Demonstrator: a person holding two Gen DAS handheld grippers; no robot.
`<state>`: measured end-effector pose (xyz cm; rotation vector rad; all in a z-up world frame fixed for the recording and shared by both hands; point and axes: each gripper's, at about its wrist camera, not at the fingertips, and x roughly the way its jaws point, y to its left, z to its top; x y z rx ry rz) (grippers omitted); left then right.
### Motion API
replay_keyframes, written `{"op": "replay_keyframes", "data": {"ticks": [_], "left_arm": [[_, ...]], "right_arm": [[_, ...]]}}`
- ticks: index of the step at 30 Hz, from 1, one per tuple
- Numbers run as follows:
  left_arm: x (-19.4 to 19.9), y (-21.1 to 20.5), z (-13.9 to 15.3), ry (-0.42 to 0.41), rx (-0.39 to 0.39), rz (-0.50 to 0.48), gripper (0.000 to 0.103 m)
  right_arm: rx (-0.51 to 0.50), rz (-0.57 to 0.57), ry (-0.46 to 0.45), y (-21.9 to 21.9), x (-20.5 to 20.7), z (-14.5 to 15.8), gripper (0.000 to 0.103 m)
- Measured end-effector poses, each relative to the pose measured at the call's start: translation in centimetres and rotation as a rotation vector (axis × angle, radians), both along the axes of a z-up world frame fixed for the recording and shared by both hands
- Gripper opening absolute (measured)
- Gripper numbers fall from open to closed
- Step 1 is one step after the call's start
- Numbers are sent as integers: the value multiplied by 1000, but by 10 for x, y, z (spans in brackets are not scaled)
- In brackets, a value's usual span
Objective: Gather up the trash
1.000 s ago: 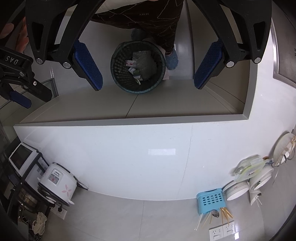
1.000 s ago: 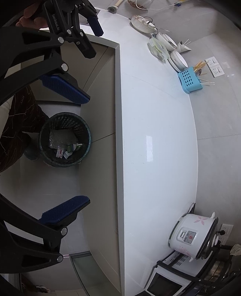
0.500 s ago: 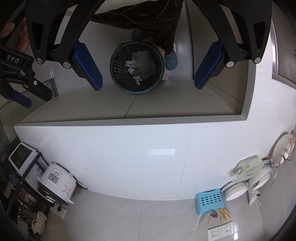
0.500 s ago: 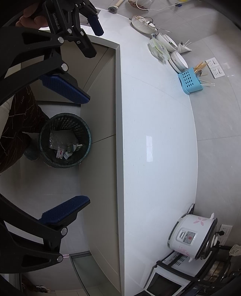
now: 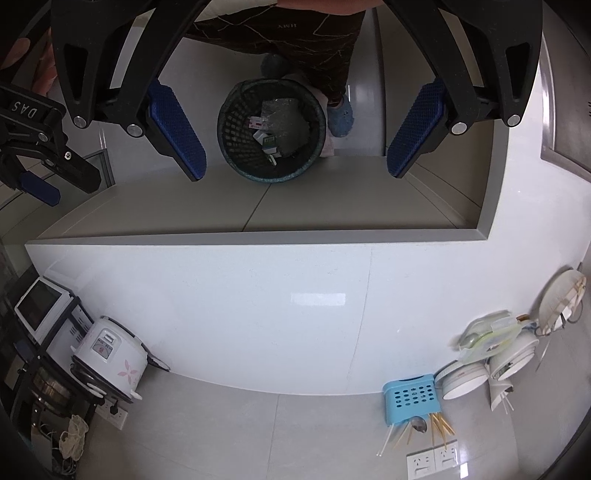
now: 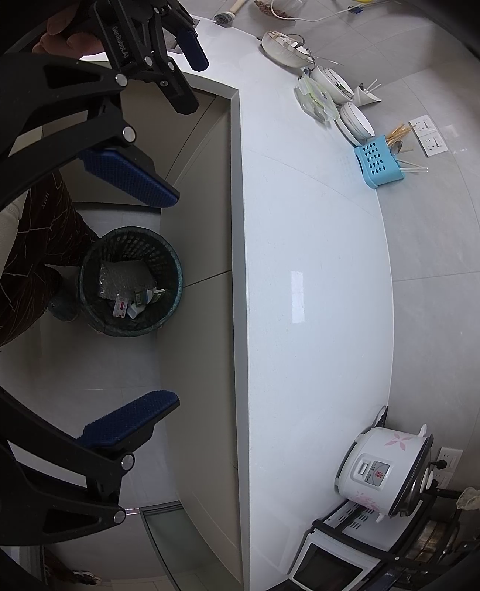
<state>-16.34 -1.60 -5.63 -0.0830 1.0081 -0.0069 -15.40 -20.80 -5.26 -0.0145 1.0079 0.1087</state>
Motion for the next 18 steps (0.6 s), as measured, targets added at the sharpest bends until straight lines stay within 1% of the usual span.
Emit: {"op": "replay_keyframes", "data": {"ticks": [3,9,12,18], "left_arm": [[1,0,-1,3,-9,-2,96],[1,-6,-1,-1,5,-22,96],[1,-7,-2,5,-7,-32,96],[2,-8,-4,15,-6,-29,96]], "right_arm": [[-1,-2,1,2,-2,1,95],[-1,-4,0,2,-2,1,95],[1,-5,0,3,-3,1,95],[3,-9,4,5,-3,0,95]]}}
